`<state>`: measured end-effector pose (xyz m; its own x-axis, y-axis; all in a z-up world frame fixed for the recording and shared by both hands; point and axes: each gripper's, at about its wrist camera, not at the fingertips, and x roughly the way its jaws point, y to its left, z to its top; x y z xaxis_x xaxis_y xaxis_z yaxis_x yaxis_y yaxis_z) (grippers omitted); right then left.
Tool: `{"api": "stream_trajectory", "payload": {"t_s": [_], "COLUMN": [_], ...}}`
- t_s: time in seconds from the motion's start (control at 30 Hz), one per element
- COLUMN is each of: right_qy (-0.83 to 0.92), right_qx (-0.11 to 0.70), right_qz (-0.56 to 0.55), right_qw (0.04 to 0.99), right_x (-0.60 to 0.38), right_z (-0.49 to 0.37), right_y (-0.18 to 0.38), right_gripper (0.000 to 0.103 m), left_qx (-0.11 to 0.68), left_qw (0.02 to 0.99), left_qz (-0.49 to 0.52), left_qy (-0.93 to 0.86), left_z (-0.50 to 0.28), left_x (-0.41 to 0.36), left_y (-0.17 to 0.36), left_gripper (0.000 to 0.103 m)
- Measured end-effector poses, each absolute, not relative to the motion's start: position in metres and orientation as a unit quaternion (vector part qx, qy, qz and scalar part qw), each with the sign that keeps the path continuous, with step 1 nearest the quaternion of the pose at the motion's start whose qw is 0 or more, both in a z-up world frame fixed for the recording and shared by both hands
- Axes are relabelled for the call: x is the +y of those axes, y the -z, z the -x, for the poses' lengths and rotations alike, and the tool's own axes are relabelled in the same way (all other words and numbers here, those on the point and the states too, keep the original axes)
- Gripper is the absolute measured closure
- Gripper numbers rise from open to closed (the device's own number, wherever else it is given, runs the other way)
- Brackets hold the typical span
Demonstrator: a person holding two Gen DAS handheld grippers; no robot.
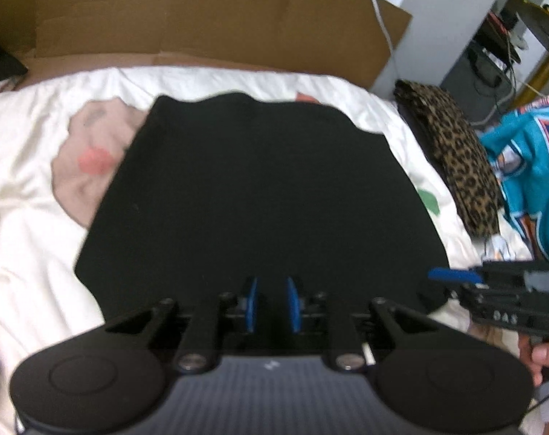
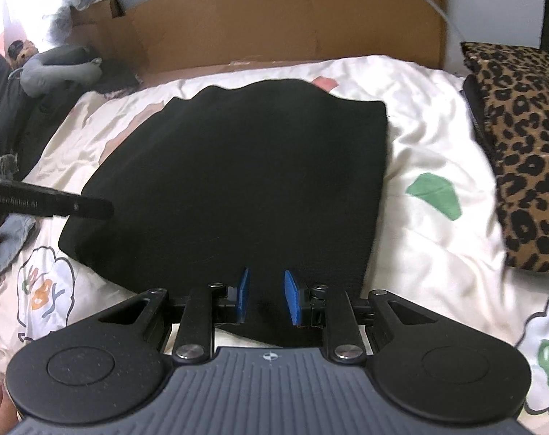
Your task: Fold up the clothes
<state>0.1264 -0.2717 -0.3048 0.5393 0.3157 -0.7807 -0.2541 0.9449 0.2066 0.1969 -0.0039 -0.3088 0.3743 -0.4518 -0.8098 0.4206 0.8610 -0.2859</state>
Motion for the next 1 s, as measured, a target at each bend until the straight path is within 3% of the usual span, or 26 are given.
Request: {"api": "stream_trajectory", "payload": {"t_s": [0.13, 0.5, 0.57, 0.63, 0.73, 1.0], "right_qy": [-0.164, -0.169, -0.166, -0.16, -0.152, -0.125], "right_qx": [0.464, 0.464, 0.464, 0.467, 0.471, 0.472], "right_qz": [-0.028, 0.01, 0.014, 0.014, 0.008, -0.085], "right_qw": [0.87, 0.869, 0.87, 0.869, 0.869, 0.869], "right_x": [-0.265, -0.262, -0.263, -0.267, -0.275, -0.313], "right_z": [-0.128, -0.127, -0.127, -0.127, -0.126, -0.11], "right_y": [0.314, 0.322, 0.322, 0.322, 0.32, 0.309], "right_gripper": [0.075, 0.075, 0.075, 0.075, 0.075, 0.074], "left_qx": [0.501, 0.49, 0.496, 0.501, 0.508, 0.518], "left_qw": [0.824, 0.841, 0.845, 0.846, 0.849, 0.84], "left_qz": [0.014, -0.002, -0.001, 0.013, 0.019, 0.102], "left_qy": [0.265, 0.229, 0.2, 0.181, 0.144, 0.12], "left_z": [-0.188, -0.175, -0.174, -0.173, -0.172, -0.169], "left_x": [-0.002, 0.038, 0.052, 0.067, 0.083, 0.105], "left_y": [0.325, 0.333, 0.335, 0.336, 0.336, 0.33], "left_gripper": [0.081, 0.088, 0.077, 0.081, 0.072, 0.072]}}
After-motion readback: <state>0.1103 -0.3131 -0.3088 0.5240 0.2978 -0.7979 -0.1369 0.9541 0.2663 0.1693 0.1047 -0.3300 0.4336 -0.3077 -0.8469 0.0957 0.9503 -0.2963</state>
